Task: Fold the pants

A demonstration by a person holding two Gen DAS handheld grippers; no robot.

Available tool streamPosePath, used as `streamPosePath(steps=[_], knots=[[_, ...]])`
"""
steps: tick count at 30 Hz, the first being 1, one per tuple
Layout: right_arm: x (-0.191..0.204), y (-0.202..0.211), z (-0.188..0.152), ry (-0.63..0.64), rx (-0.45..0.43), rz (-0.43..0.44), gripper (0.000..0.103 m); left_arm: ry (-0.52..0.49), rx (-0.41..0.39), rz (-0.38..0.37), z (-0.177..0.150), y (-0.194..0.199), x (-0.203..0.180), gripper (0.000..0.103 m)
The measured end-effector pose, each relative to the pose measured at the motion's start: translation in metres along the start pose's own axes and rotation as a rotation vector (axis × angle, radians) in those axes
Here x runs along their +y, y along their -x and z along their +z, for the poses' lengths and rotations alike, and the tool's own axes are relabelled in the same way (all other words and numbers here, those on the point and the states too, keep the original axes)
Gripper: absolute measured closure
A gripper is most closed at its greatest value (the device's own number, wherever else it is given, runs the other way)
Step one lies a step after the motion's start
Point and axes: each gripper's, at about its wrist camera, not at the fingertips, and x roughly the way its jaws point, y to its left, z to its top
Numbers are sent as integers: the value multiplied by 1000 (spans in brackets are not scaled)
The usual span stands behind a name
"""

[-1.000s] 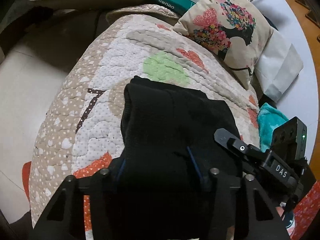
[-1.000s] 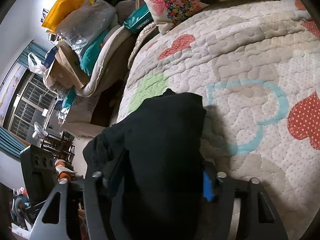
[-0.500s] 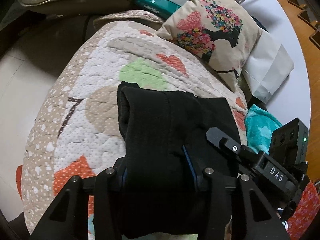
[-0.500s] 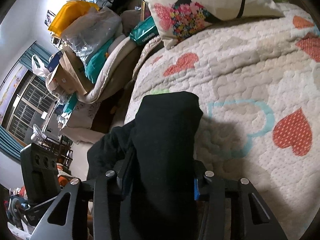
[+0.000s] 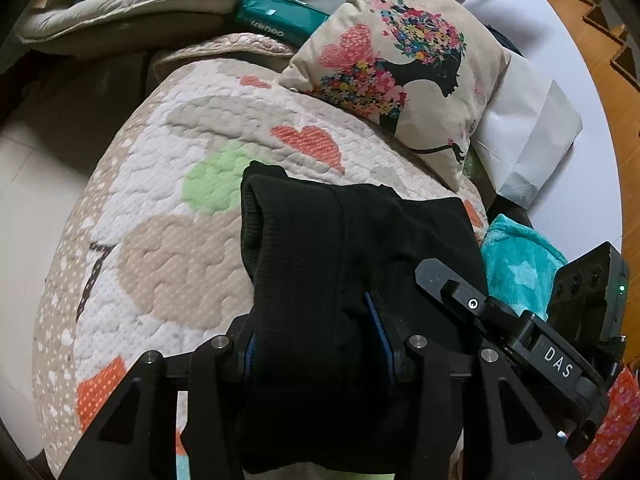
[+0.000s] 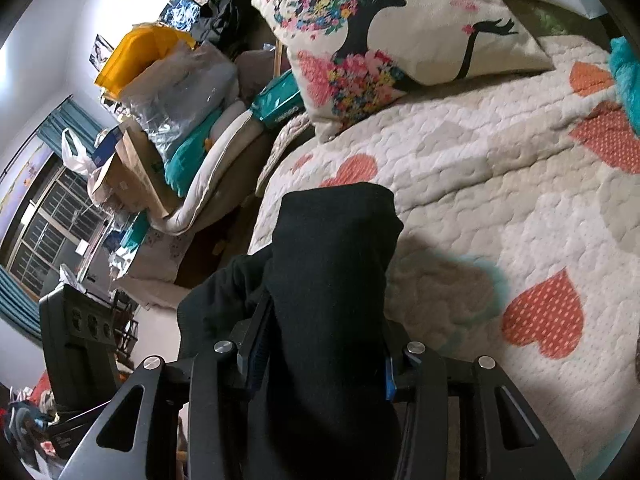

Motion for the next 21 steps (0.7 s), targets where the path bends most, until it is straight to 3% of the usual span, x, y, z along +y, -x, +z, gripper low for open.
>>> streamPosePath(steps=[10,21], knots=[[-2,-8,38,41,-5,-58,55,-110,-27,47,32,-19,-22,60],[-8,-44,44,99,73,-135,56,8,61,64,44,-48,9,60]])
